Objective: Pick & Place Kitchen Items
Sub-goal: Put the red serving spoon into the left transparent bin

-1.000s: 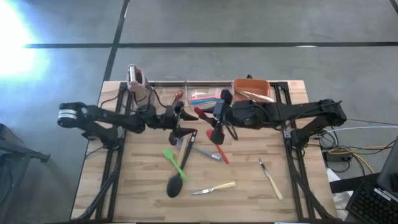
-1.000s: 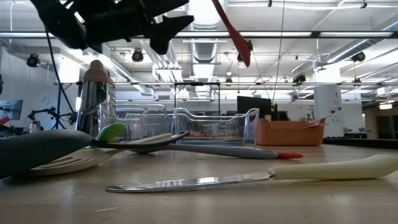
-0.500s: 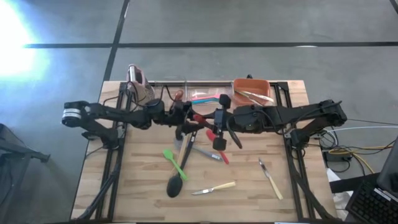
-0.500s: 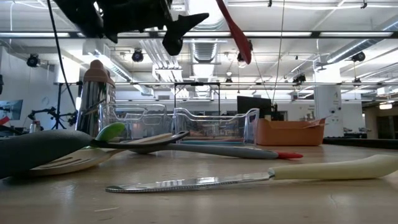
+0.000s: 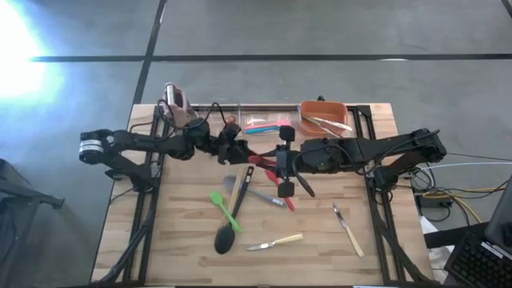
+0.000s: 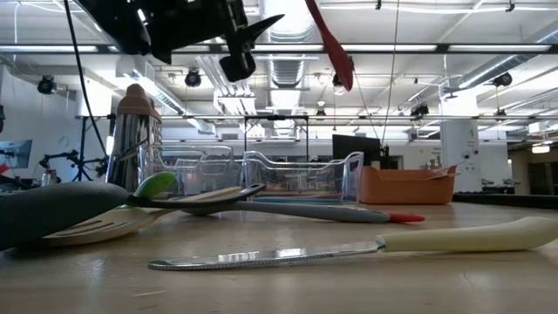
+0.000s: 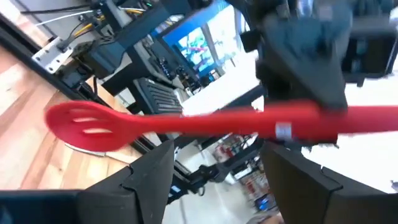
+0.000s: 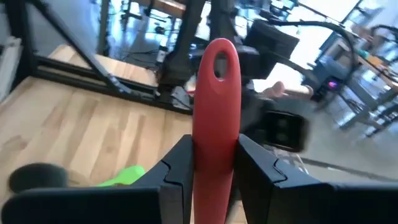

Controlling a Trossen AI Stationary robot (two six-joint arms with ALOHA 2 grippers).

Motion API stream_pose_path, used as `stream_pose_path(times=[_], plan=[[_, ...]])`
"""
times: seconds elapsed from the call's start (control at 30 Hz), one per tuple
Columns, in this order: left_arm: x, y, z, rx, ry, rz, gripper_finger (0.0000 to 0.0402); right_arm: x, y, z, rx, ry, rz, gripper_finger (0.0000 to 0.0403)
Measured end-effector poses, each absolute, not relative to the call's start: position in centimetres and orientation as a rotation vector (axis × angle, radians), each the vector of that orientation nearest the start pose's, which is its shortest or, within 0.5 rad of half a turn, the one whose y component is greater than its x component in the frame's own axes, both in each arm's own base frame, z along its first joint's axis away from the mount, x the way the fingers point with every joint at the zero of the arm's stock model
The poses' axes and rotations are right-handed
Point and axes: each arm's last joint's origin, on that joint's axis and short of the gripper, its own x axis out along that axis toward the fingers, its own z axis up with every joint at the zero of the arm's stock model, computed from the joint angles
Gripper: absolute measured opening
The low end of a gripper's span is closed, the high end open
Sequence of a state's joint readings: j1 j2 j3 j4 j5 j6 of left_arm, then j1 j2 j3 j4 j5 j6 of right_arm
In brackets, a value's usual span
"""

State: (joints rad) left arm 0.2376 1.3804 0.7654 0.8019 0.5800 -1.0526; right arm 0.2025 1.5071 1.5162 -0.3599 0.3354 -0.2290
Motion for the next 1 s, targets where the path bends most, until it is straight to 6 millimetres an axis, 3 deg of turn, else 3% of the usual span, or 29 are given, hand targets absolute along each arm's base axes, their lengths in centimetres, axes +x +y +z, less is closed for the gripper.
stream_pose_path(times=[0.13,0.27,0.47,0.63,1.0], plan=[[28.8,6.8,28.6,-1.079,0.051,-0.385,0.0245,33.1,6.5,39.6,-0.376,0.348,-0.021,0.0077],[28.8,7.8,28.1,-1.347,0.113,-0.362,0.0245,33.0,7.1,39.6,-0.47,0.346,0.05,0.0077],[29.1,8.0,27.3,-1.535,0.229,-0.38,0.0245,32.8,7.3,39.2,-0.596,0.383,0.086,0.0077],[30.1,7.7,27.5,-1.569,0.252,-0.398,0.0245,32.9,7.3,38.8,-0.64,0.41,0.102,0.0077],[34.7,6.0,28.1,-1.573,0.383,-0.5,0.0245,32.8,7.4,38.4,-0.653,0.434,0.167,0.0077]])
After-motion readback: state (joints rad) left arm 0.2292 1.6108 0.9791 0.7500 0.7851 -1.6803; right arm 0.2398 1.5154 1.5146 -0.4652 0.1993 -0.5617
